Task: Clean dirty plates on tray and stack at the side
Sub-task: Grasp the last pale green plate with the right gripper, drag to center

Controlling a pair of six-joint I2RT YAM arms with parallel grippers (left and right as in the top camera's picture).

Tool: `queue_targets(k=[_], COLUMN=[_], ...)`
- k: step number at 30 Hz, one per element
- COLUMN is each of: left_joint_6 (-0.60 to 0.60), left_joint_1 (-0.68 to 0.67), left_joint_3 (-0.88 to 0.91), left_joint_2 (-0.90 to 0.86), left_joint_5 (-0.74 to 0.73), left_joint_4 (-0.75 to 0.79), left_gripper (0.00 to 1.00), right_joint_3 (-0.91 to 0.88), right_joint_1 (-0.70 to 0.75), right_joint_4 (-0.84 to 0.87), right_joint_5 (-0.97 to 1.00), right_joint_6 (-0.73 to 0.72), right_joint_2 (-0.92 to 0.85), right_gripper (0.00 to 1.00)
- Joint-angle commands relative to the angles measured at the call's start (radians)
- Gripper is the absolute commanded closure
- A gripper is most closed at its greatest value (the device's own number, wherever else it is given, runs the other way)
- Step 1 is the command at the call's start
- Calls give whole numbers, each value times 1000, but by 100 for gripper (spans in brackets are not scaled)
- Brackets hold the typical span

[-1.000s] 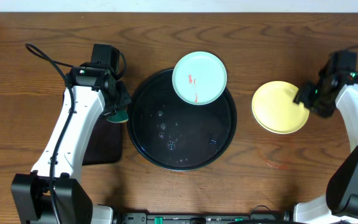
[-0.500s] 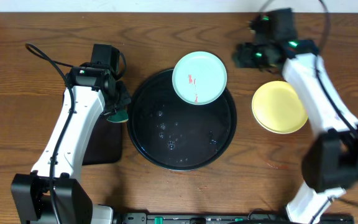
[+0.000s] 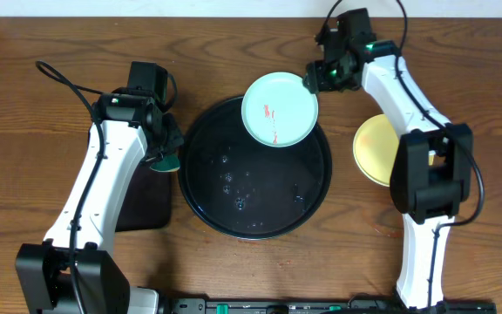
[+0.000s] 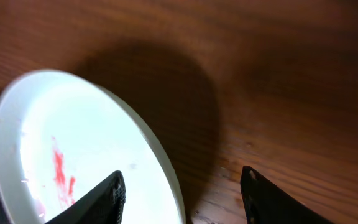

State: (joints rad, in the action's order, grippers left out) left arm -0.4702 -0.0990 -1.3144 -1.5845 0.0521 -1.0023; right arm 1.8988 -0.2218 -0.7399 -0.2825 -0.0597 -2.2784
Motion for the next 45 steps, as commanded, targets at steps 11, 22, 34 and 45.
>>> queue_targets(k=[11,22,34,45], left_joint_6=[10,10,10,9], left_joint_1=[4,4,4,2], left_joint_3=[-16,-16,-16,-16], left_joint_2=[-6,-6,-6,-6], left_joint_5=[13,13,13,12], left_joint_4=[-3,-4,-3,-3], left_gripper=[93,93,92,93], right_joint_3=[18,18,-56,-284], right_joint_1=[-12,-45,-157,-216], right_joint_4=[-44,-172,-353,-244], right_joint_5=[-14,-18,48,117], right_joint_6=[4,-127,-277,-404], right_joint_2=[-62,96,141,140], right_gripper=[99,99,99,99])
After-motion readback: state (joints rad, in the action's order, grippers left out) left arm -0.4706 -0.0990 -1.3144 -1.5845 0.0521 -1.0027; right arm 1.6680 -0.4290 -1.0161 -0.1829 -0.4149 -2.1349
